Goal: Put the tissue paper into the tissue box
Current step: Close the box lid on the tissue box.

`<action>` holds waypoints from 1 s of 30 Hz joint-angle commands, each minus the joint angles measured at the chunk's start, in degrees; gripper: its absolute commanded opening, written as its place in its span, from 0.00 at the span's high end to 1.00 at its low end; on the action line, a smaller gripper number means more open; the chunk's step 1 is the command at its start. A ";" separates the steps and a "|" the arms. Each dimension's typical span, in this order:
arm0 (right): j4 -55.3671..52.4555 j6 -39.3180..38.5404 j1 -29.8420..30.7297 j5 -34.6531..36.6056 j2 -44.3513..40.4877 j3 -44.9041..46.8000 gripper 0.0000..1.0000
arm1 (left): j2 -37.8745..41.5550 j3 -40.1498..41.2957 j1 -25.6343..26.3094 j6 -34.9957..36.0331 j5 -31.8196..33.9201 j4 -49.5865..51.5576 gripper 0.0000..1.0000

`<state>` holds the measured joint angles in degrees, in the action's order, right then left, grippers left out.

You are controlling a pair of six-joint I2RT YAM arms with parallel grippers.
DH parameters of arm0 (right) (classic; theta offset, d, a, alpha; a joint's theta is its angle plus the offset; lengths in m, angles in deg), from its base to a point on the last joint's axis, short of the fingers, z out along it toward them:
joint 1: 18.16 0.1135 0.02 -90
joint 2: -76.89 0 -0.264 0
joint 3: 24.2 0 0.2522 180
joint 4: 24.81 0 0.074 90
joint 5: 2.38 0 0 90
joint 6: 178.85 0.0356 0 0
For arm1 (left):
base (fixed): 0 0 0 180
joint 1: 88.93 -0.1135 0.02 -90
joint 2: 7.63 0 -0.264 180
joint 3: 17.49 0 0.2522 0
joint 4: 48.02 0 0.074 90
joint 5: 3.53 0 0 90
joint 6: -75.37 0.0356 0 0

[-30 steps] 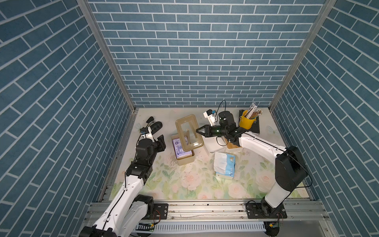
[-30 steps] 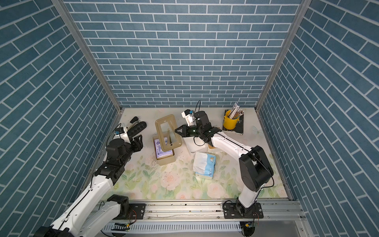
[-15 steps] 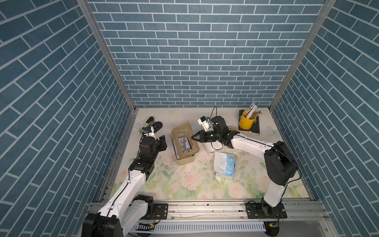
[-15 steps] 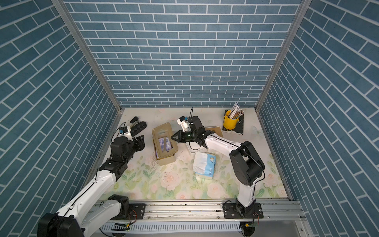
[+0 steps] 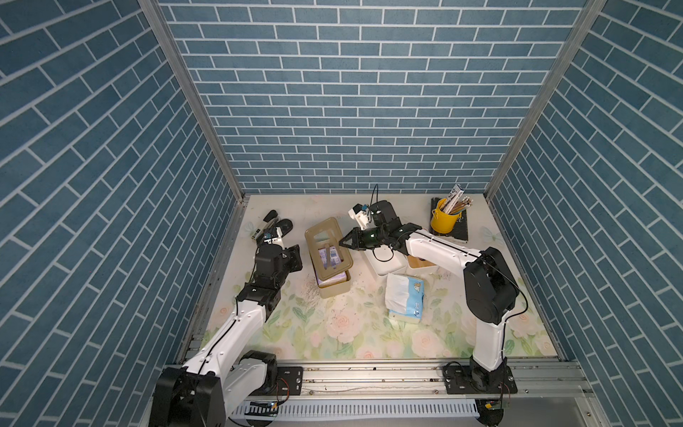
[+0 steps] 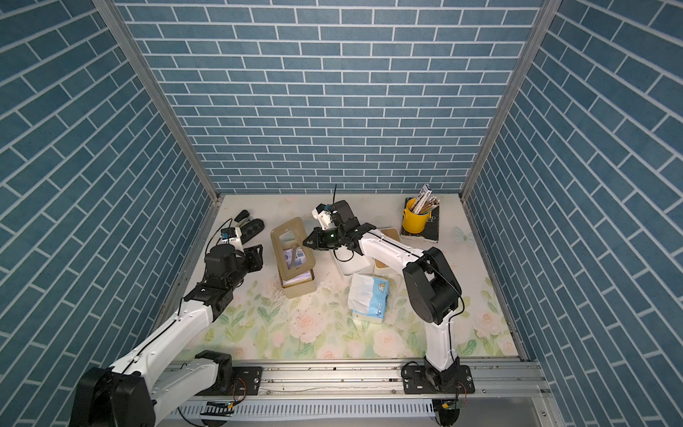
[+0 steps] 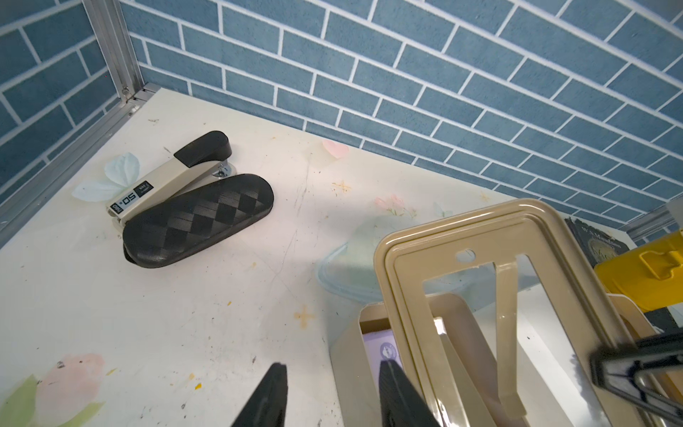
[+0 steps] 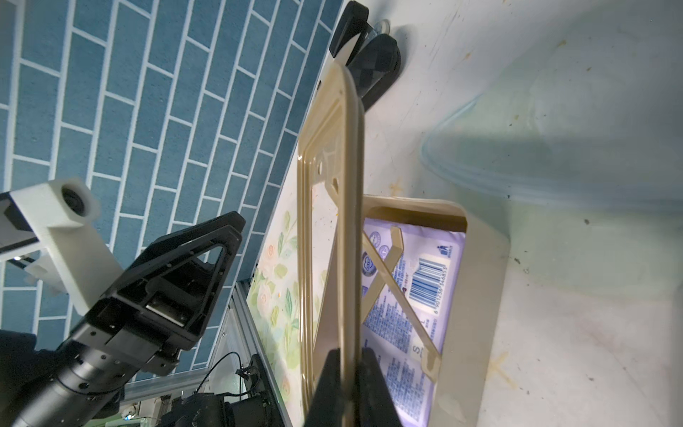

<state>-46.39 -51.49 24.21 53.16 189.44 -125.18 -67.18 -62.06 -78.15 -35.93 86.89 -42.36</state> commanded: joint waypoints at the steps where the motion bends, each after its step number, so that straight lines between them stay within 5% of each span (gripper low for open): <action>1: -5.84 -2.34 0.67 -0.25 2.46 -2.61 1.00 | -1.16 -0.04 -0.11 1.00 -1.19 -1.57 0.54; 21: -13.82 -0.33 1.05 -1.31 3.42 -9.45 1.00 | -2.06 0.57 -0.33 1.23 -1.98 -2.64 0.52; 30: -9.80 5.18 1.38 1.55 -1.54 -3.33 1.00 | -2.40 1.36 -0.33 1.35 -2.33 -3.07 0.52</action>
<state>-57.56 -49.65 25.02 53.34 191.82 -130.93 -69.26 -61.40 -78.19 -35.36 85.06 -44.43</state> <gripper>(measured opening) 0.095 0.478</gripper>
